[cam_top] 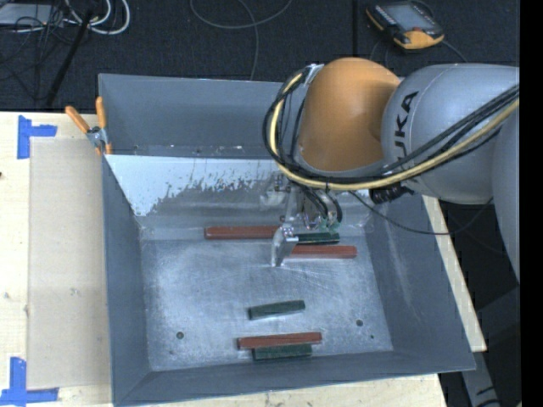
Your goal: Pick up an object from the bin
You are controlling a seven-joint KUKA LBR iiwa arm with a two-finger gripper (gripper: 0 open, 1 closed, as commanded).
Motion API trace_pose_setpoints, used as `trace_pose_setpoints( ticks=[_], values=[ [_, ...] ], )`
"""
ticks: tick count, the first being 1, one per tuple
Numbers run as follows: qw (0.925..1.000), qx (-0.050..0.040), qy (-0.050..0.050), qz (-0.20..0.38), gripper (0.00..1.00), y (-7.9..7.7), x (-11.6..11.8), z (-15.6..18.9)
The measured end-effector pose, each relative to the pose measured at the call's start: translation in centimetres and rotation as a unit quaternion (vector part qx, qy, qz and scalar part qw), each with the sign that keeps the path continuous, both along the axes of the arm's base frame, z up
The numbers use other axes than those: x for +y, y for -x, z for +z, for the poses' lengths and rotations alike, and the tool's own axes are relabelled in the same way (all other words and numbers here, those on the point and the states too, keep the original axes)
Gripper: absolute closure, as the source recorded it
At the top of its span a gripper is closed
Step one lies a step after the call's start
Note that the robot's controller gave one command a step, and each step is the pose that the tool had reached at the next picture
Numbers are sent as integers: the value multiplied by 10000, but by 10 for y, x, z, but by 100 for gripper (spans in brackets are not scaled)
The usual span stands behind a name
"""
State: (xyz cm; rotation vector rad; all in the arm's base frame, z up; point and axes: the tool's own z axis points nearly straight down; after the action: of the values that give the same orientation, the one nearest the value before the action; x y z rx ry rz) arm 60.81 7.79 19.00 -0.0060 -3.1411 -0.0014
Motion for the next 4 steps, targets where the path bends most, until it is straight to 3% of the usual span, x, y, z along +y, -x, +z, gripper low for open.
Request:
trace_pose_setpoints(
  ticks=[1,2,3,4],
  values=[
    [10000,12,6,-21,0,16,17,32],
    [9997,-42,-5,235,0,45,-12,0],
    [9952,7,9,982,0,66,-27,-41],
    [9891,-61,-4,1468,100,60,-48,-114]
  ],
)
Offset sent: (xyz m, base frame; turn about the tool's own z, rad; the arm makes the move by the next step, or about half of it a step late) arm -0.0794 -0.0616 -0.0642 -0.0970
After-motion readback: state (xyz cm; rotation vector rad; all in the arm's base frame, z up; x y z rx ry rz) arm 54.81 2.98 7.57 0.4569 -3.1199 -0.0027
